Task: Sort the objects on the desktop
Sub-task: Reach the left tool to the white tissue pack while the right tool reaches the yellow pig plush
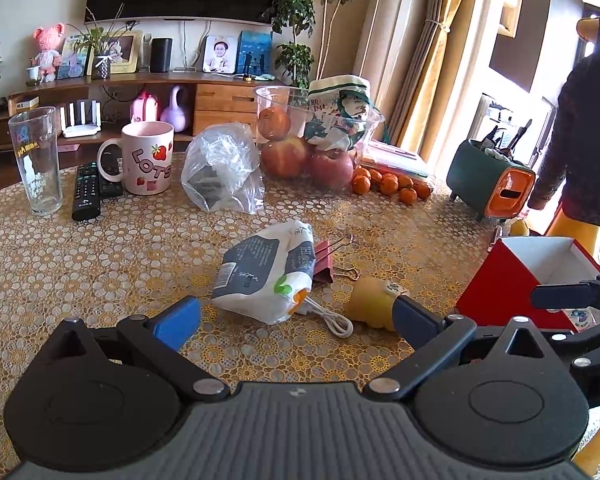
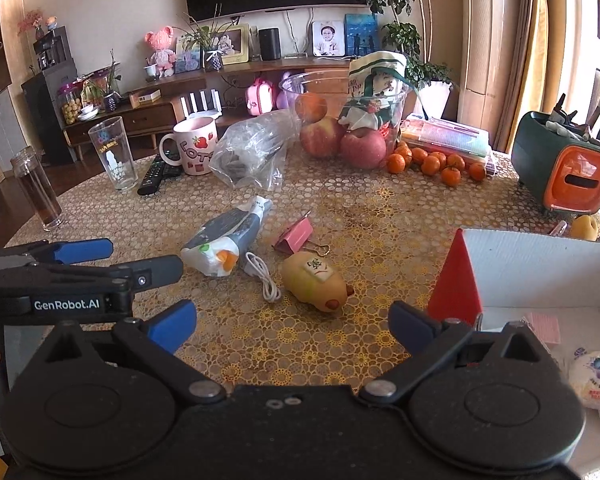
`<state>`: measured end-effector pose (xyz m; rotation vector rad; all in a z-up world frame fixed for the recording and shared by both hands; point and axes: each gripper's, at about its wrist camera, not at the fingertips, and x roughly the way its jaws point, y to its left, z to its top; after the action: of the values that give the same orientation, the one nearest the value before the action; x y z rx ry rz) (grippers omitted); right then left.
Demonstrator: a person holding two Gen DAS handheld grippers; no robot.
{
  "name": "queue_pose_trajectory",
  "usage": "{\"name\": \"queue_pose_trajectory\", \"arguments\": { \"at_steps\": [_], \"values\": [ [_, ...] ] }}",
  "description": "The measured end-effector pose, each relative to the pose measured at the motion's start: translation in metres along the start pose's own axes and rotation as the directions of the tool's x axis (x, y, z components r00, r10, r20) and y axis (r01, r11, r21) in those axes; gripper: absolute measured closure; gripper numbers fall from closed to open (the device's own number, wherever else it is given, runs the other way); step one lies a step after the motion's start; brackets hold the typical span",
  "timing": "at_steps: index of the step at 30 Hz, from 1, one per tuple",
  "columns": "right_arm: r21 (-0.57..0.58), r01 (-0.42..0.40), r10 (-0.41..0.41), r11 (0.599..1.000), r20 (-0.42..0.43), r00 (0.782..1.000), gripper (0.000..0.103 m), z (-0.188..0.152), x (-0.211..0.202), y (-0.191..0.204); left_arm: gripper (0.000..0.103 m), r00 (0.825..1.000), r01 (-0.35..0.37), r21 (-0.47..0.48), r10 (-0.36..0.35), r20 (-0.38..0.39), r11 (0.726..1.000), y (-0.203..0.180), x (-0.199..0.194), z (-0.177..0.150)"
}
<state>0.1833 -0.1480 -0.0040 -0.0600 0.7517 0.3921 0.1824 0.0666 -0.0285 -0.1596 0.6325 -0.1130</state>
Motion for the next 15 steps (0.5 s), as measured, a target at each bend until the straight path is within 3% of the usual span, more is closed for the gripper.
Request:
{"name": "queue_pose_trajectory", "arguments": {
  "at_steps": [6, 15],
  "values": [
    [0.007, 0.007, -0.007, 1.0, -0.029, 1.0, 0.001, 0.002, 0.034, -0.006, 0.0, 0.999, -0.001, -0.05, -0.001, -0.041, 0.999, 0.017, 0.033, 0.007],
    [0.014, 0.016, -0.015, 1.0, -0.063, 0.998, 0.001, 0.007, 0.074, -0.012, 0.0, 0.994, 0.021, -0.04, -0.025, -0.103, 0.999, 0.02, 0.076, 0.031]
  ]
}}
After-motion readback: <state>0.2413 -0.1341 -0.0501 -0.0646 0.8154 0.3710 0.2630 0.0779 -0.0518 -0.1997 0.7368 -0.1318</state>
